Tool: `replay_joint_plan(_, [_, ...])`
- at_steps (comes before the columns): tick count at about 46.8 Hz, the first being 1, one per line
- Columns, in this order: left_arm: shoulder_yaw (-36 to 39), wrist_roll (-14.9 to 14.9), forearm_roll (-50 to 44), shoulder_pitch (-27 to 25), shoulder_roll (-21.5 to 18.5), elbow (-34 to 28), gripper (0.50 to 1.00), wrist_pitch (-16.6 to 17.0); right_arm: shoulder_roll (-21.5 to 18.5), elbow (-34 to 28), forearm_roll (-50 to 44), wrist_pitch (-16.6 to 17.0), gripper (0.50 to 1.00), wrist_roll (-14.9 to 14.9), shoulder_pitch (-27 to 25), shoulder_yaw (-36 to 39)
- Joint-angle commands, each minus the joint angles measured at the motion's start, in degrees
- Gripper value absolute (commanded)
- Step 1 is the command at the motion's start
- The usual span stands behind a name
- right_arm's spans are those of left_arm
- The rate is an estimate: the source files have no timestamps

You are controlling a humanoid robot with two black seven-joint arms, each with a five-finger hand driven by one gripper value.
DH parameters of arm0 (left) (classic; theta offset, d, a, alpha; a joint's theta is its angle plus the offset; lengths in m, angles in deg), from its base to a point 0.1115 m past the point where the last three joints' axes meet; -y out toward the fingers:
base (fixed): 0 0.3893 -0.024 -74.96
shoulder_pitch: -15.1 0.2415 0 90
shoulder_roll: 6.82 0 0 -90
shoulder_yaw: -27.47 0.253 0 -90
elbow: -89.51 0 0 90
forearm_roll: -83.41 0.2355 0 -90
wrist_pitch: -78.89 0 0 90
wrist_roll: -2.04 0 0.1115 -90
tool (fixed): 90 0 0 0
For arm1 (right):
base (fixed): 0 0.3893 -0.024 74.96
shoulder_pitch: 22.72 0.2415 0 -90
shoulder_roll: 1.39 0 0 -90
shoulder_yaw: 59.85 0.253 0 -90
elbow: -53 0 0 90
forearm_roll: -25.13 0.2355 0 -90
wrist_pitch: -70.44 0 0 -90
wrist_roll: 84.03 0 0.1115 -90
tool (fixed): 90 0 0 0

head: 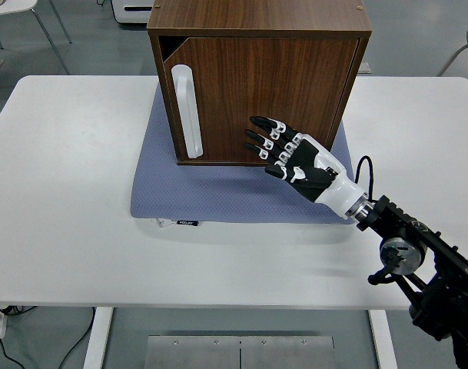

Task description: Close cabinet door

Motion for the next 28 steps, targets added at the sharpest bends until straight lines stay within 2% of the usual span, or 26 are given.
replay_joint_plan(1, [0.0,-0.1,0.0,0.0,0.0,0.0,1.0,0.0,1.9,1.2,0.0,0.0,1.0,0.0,-0.9,0.9])
replay_joint_plan(12, [0.0,0.0,0.0,0.0,0.0,0.0,1.0,0.0,8.1,4.1,0.4,0.0,1.0,0.0,-3.7,2.9])
replay_joint_plan(28, [0.0,-0.1,0.0,0.0,0.0,0.0,1.0,0.0,13.2,6.6,1.8,0.0,1.0,0.0,-7.7,8.3])
